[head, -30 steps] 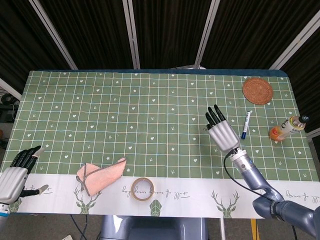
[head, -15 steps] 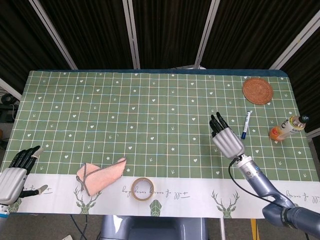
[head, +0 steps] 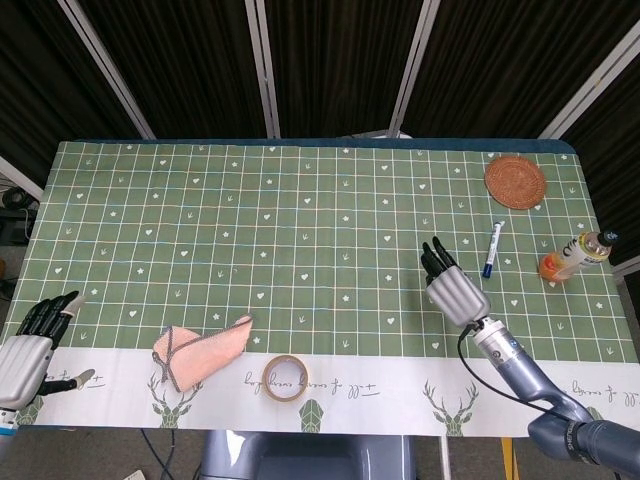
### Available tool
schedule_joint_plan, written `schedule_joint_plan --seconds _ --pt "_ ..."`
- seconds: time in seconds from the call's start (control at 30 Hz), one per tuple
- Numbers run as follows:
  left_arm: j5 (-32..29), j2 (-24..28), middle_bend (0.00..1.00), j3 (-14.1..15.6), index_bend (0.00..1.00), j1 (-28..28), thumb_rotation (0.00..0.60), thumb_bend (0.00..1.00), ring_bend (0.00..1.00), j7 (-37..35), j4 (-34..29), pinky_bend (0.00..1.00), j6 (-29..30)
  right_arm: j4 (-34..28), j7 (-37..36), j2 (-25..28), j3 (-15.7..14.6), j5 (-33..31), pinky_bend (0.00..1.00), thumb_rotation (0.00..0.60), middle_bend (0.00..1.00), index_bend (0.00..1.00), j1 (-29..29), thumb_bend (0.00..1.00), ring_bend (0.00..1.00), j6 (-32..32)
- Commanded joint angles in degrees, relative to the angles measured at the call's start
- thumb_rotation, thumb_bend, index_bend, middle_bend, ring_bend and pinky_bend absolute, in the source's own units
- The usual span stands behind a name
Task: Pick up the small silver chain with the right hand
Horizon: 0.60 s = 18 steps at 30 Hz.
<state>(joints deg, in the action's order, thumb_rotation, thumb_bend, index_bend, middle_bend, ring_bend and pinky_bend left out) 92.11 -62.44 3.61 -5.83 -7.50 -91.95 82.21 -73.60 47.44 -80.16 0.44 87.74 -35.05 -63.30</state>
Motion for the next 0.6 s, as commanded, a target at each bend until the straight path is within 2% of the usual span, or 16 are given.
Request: schedule_joint_plan --seconds 0.03,0.6 --pt "0.1 0.1 0.0 0.0 0.0 0.0 0.6 0.09 0.0 -0.1 -0.1 0.0 0.0 0.0 0.0 -0.1 0.1 -0.2 0.01 0.6 0.17 0.64 0.1 0.29 0.0 0.2" --pt "0.1 0.1 0.0 0.1 0.0 0.0 0.6 0.09 0.0 0.4 -0.4 0.0 -0.2 2.4 0.6 -0.6 -0.1 -1.6 0.02 0.6 0.17 0.65 1.4 0.29 0.0 1.2"
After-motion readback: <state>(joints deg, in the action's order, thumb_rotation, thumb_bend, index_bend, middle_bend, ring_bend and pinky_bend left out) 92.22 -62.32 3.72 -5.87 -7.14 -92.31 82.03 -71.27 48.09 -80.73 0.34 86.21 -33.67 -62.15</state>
